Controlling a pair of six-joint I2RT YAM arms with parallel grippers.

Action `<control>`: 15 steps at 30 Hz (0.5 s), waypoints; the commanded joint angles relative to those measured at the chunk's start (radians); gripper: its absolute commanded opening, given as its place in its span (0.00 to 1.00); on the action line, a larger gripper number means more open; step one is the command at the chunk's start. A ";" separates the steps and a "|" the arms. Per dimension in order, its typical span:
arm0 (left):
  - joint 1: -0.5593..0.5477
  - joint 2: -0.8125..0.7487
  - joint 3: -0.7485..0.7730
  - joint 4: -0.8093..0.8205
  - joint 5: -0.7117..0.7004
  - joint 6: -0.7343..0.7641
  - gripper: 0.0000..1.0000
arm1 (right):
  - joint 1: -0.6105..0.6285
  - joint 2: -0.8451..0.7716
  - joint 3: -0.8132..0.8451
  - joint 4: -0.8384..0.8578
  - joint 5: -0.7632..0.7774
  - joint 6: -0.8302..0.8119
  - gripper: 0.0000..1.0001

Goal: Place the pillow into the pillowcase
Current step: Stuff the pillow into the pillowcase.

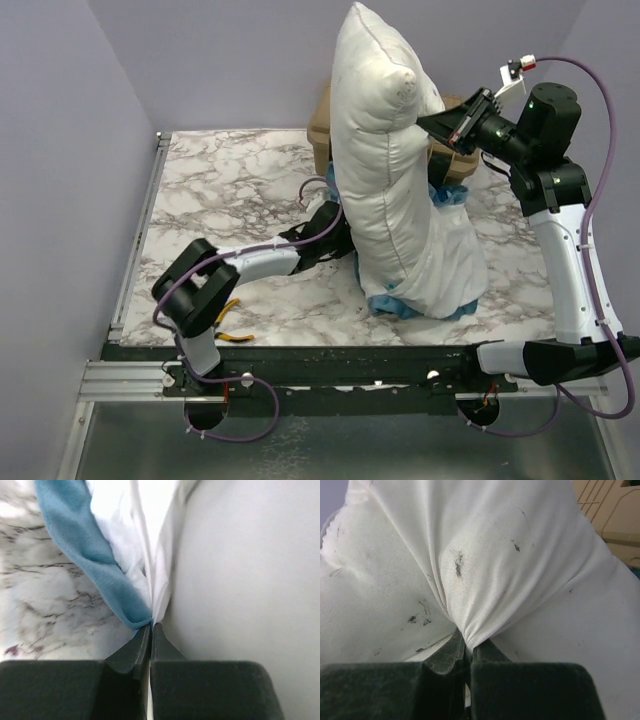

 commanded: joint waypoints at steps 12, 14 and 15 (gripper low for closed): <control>0.113 -0.351 -0.085 -0.414 -0.070 0.232 0.62 | -0.022 -0.041 -0.034 0.070 0.014 -0.018 0.00; 0.130 -0.322 -0.112 -0.360 0.016 0.247 0.61 | -0.022 -0.040 -0.039 0.073 0.010 -0.016 0.00; 0.134 -0.301 -0.115 -0.346 0.041 0.249 0.60 | -0.022 -0.040 -0.042 0.074 0.009 -0.014 0.00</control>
